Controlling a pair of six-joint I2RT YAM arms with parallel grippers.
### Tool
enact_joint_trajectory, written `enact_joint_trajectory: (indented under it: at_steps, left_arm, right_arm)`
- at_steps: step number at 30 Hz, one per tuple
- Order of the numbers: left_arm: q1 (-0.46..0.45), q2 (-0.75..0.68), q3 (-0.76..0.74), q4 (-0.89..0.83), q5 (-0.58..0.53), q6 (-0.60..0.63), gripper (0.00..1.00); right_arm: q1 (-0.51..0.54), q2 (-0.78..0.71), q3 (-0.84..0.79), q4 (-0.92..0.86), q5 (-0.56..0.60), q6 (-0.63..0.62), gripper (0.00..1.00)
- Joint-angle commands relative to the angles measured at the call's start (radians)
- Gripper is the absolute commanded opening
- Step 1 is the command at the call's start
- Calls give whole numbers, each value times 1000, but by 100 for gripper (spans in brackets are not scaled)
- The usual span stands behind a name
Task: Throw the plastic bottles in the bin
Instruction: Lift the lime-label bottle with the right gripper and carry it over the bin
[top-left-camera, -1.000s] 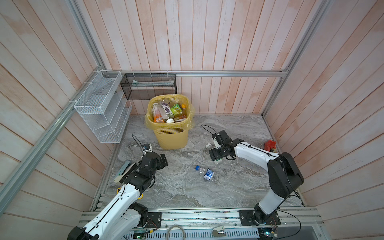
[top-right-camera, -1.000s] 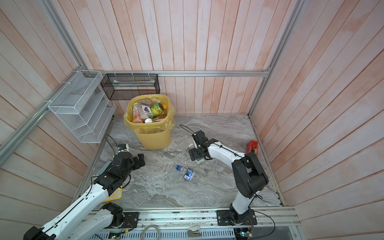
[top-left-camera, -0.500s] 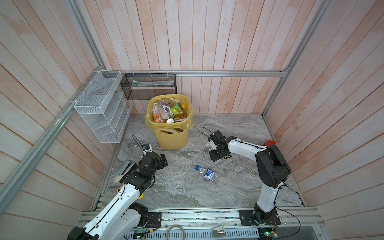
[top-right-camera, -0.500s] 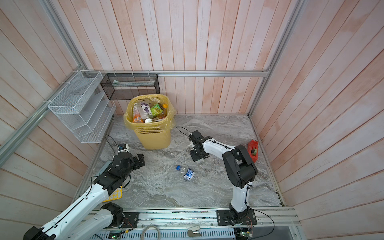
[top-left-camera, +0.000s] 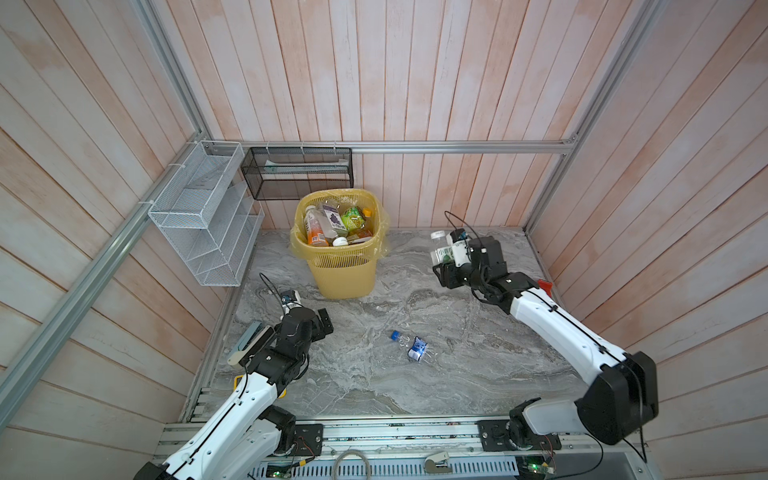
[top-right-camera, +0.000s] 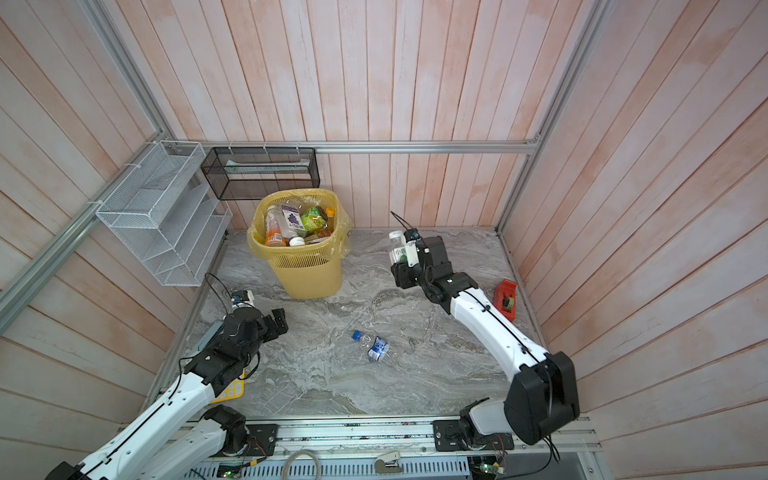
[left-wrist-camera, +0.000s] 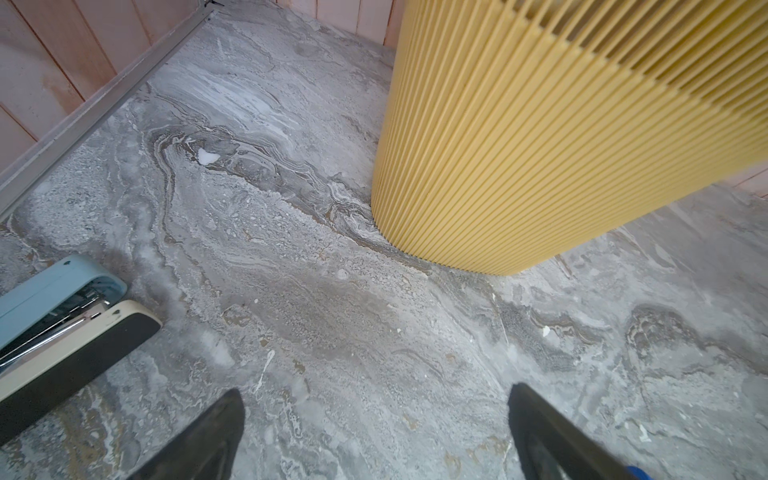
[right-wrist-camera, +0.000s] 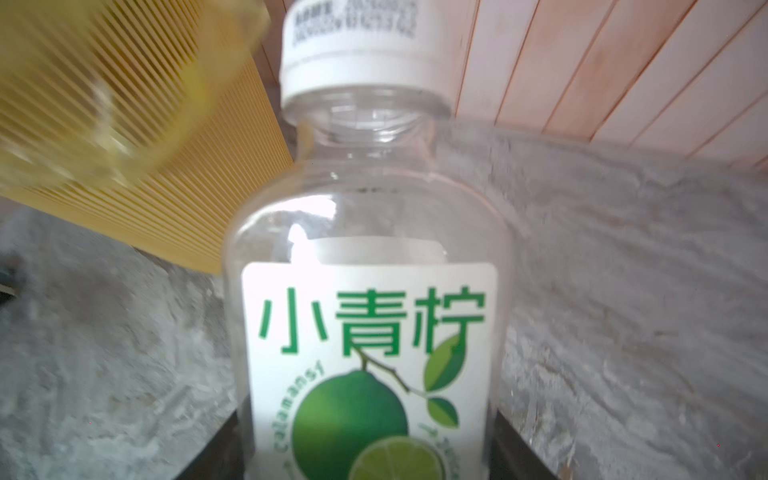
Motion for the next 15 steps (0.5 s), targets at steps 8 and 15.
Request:
enact_joint_trajectory:
  at_steps: [8,15]
  left_arm:
    - [-3,1,3,19,-5,13,100]
    - [-8,21,15,12,2,20,100]
  right_arm:
    - [33,69,309,479,-261,225,46]
    - [186,496,769,144,-295,147,48]
